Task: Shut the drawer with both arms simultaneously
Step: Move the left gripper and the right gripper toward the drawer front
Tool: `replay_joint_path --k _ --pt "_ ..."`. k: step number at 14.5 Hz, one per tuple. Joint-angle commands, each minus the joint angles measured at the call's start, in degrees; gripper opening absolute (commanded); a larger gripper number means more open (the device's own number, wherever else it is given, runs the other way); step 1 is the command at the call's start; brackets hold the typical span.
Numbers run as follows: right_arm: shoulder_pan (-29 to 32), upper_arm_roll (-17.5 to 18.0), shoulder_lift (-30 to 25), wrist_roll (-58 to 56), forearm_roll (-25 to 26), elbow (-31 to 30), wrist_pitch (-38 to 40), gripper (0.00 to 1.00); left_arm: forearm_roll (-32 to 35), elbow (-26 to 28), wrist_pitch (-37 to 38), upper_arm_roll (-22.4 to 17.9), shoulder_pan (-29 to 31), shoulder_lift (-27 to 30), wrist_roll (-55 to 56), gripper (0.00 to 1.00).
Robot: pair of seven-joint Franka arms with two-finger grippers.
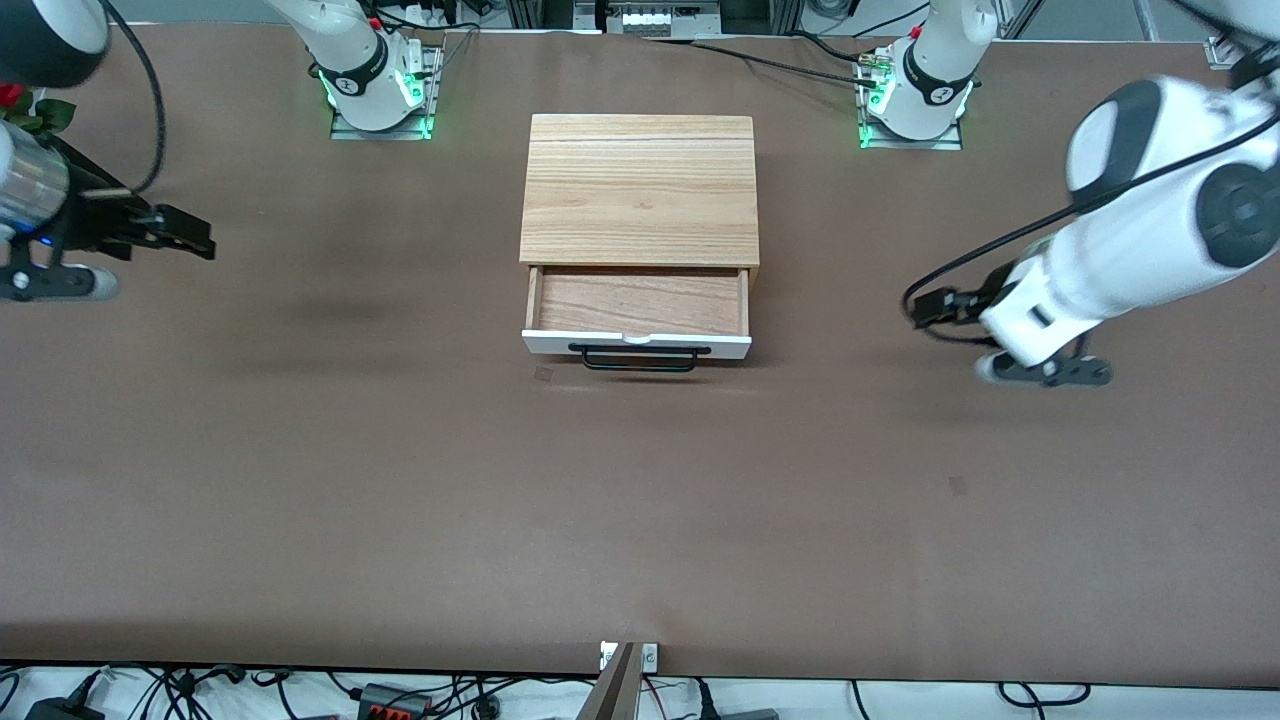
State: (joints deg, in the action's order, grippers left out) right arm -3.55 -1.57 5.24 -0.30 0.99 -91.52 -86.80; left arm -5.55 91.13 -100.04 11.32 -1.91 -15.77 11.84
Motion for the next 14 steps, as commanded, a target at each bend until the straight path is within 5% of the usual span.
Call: replay_joint_path --k 1,6,14 --pt "-2.6 0.0 3.3 -0.3 0.0 3.0 0.3 1.0 -0.7 -3.0 -3.1 -0.1 -4.8 -4.7 5.1 1.0" --pt "-8.5 0.3 10.5 0.9 -5.9 3.3 -8.4 1.0 -0.9 -3.1 -12.7 -0.1 -11.4 -11.6 10.5 1.0" --pt "-16.4 0.3 21.7 0.9 -18.6 1.7 -29.5 1.0 -3.6 -7.1 -13.6 -0.1 -16.1 -18.8 10.8 1.0"
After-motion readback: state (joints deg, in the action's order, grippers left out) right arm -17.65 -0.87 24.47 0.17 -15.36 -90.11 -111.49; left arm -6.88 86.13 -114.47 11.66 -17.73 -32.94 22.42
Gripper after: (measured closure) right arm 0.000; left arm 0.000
